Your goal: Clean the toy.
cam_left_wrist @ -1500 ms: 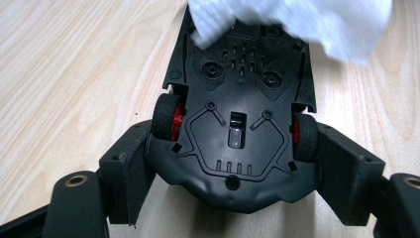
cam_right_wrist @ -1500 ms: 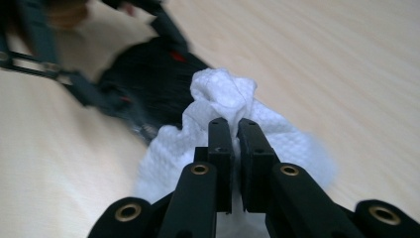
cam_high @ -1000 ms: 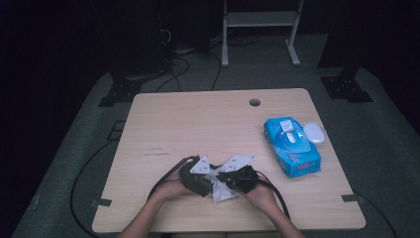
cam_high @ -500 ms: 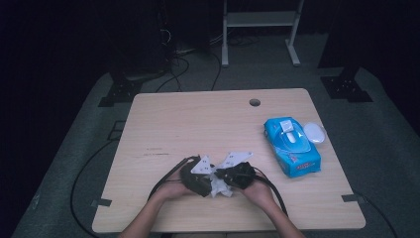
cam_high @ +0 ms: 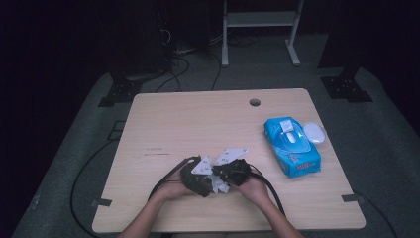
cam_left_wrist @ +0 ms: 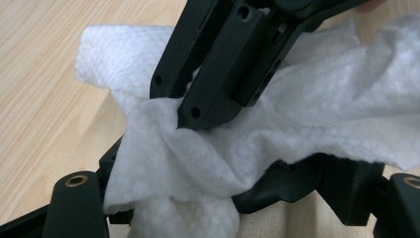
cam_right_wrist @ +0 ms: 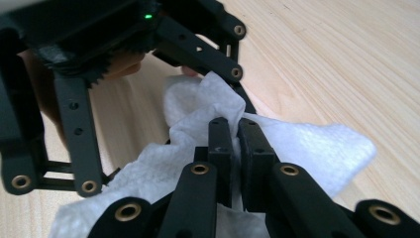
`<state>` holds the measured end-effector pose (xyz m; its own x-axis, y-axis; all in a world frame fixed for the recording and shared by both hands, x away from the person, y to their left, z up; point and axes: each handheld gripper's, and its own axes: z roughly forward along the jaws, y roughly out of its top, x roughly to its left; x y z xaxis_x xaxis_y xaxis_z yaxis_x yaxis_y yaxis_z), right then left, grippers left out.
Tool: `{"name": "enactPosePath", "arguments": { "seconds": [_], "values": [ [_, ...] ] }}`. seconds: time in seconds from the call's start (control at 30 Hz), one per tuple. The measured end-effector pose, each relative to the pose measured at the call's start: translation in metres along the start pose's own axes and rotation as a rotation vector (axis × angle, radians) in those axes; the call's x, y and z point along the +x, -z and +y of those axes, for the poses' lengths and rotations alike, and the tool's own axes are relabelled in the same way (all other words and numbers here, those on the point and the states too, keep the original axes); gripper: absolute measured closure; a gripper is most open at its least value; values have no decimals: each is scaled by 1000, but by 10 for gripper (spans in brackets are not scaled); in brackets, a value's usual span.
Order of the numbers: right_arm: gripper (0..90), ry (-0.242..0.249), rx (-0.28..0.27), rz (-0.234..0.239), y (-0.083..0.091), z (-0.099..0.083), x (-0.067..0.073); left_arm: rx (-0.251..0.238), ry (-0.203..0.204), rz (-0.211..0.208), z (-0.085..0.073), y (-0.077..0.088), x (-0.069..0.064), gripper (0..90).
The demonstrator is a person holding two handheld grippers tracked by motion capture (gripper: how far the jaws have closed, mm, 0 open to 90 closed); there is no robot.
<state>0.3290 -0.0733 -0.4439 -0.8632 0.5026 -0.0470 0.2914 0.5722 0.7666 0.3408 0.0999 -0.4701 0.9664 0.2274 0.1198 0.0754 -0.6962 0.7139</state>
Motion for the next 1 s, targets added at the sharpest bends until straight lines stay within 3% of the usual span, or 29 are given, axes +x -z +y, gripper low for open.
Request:
{"name": "enactPosePath", "arguments": {
  "seconds": [0.13,0.4,0.53,0.67,1.0],
  "values": [
    [848,38,13,28,-3,0,8,14,-10,-1,-1,0,0,243],
    [848,-2,28,2,16,-14,-4,9,-2,2,-2,1,2,243],
    [848,-9,24,38,15,-15,0,8,0,8,-1,0,2,243],
    [847,18,22,82,6,-10,12,14,-6,10,-2,1,1,243],
    [848,-11,34,56,22,-22,1,7,0,19,-3,3,4,242]
  ]
}}
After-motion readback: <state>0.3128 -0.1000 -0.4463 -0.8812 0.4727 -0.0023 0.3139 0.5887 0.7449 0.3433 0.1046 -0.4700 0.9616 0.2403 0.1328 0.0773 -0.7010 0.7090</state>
